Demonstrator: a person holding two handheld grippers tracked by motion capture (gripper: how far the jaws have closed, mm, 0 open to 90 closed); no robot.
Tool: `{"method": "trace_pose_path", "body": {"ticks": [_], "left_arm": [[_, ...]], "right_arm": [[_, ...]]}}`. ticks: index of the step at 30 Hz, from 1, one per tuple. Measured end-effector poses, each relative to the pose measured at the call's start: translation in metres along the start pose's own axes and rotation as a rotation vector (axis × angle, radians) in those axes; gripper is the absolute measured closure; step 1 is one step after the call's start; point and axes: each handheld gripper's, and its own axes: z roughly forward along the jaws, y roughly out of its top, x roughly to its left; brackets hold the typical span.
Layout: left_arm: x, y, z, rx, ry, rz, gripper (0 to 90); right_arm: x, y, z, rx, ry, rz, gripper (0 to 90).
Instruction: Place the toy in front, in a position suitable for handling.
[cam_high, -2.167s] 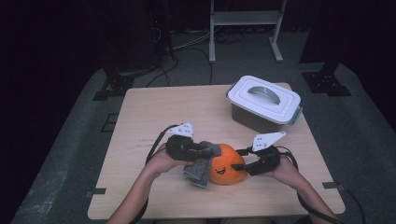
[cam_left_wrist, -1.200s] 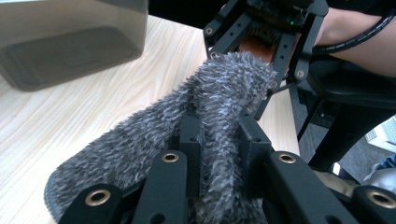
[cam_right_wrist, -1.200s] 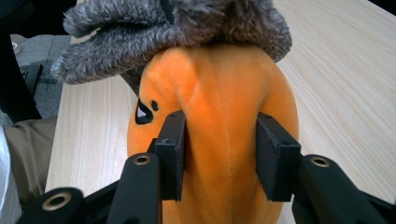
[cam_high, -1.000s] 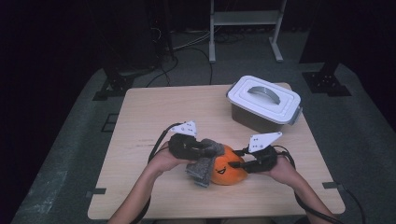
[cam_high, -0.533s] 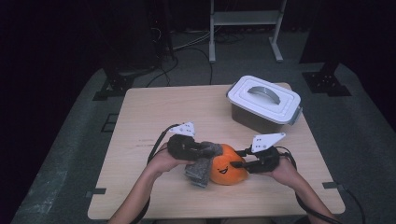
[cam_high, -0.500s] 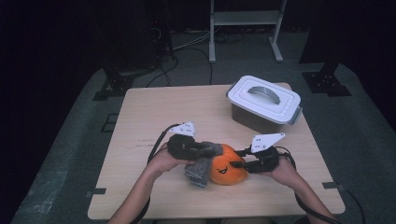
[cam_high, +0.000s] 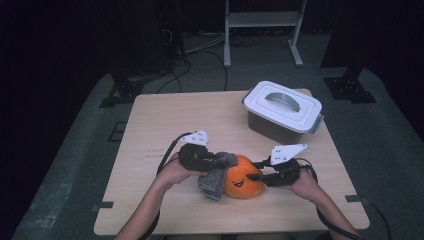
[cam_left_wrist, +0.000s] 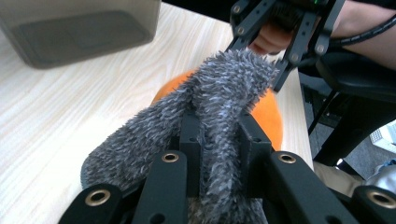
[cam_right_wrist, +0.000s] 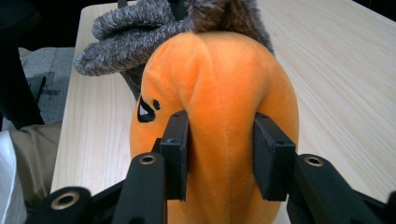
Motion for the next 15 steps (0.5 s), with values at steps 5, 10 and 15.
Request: {"method": "trace_pose_path", "body": {"ticks": [5,10,15], "left_arm": [[0.0019,-0.0050,0.0046,0.000,-0.008,-0.019,75.3],[-0.0002,-0.0018,0.0062,0.000,-0.013,-0.008,75.4],[-0.0006,-0.0011,0.0058,0.013,-0.009,0.002,75.4]], "right_arm": [[-0.0026,-0.0081,-0.0066,-0.005,-0.001,0.023,60.0],[-0.0029,-0.0072,-0.0064,0.000,0.001,0.024,59.5],[-0.0035,-0.0026,-0.0065,0.014,0.007,0.033,44.8]]}}
